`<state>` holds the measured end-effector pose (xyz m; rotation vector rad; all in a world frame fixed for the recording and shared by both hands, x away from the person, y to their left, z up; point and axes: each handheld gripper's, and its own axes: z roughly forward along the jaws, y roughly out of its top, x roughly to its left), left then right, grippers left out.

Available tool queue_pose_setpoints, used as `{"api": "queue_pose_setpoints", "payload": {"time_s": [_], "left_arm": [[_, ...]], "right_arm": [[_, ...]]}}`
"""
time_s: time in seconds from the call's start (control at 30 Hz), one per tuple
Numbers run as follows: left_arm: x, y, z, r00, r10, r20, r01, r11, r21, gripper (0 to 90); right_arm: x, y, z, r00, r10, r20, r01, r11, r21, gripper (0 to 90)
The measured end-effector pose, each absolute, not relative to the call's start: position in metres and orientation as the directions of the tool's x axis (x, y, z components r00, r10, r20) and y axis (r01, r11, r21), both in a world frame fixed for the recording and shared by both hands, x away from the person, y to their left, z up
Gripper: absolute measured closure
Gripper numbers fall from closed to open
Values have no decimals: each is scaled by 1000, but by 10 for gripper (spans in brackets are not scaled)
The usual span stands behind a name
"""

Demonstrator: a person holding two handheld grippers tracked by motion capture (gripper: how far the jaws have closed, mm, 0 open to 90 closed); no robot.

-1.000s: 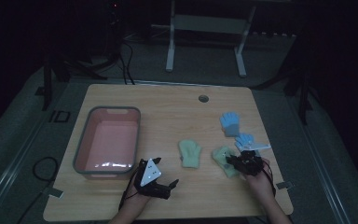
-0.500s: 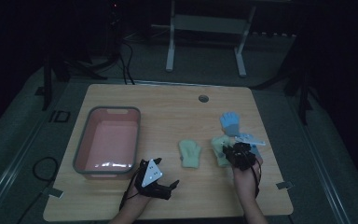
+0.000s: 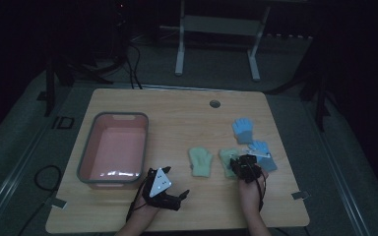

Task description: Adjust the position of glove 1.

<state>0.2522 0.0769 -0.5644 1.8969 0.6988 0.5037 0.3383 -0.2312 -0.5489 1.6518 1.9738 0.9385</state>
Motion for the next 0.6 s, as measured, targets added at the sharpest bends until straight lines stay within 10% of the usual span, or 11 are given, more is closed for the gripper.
{"api": "queue_pose_setpoints", "payload": {"time_s": [0.6], "left_arm": [[253, 76, -564, 742, 670, 35, 250, -325, 912, 15]], "right_arm": [[344, -257, -514, -480, 877, 18, 617, 323, 718, 533]]}}
